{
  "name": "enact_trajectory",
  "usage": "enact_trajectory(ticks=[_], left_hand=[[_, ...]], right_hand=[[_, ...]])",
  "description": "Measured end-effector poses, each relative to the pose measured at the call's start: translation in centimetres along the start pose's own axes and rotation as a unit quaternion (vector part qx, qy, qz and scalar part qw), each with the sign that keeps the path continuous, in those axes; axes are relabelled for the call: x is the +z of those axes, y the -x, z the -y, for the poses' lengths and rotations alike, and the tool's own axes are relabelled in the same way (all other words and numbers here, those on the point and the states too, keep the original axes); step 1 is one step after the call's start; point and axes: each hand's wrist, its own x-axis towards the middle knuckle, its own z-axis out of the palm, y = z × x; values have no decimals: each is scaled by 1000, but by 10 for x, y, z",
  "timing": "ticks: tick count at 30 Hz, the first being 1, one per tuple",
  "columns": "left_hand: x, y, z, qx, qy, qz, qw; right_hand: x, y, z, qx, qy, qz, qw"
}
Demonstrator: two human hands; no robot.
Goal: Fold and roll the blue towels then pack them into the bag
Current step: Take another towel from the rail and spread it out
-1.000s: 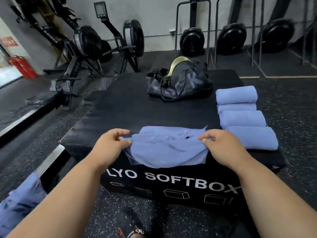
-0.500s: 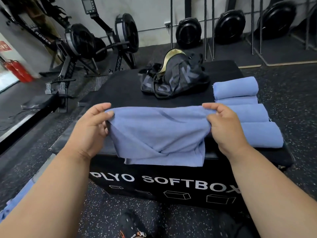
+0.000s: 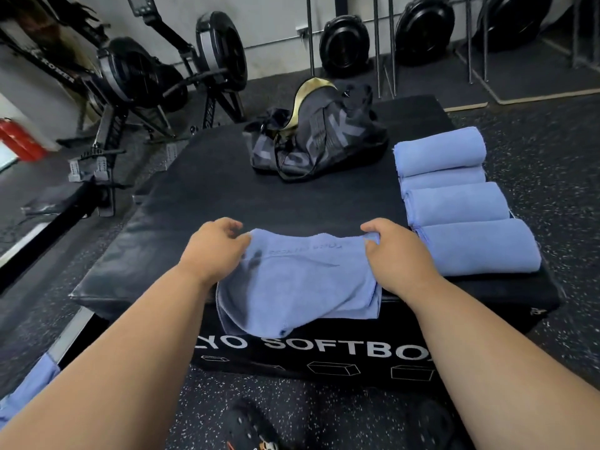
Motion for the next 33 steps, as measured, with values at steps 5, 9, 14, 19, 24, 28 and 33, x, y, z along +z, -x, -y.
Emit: enact_trajectory(ticks=[5,9,14,19,24,28,33], left_hand=[[23,-30,-1,90,-199,103,971],[17,-31,12,103,-244,68,962],[2,-10,9,103,-198,57,973],[1,-9,9,45,-137,59,988],[-1,-14,11,23,-91,80,992],[4,-15,11,19,-105,96,990],[13,-18,16,72,-124,84,986]], right_hand=[[6,-5,-4,-9,24,-4,1000],[6,-8,-6,-6,52,-4,999],[9,-11,-6,7,82,3,997],[10,-11,-4,18,90,-14,996],[7,-6,-2,19,91,-25,995],[3,-4,-1,31,114,-8,993],[2,-7,0,32,123,1,992]])
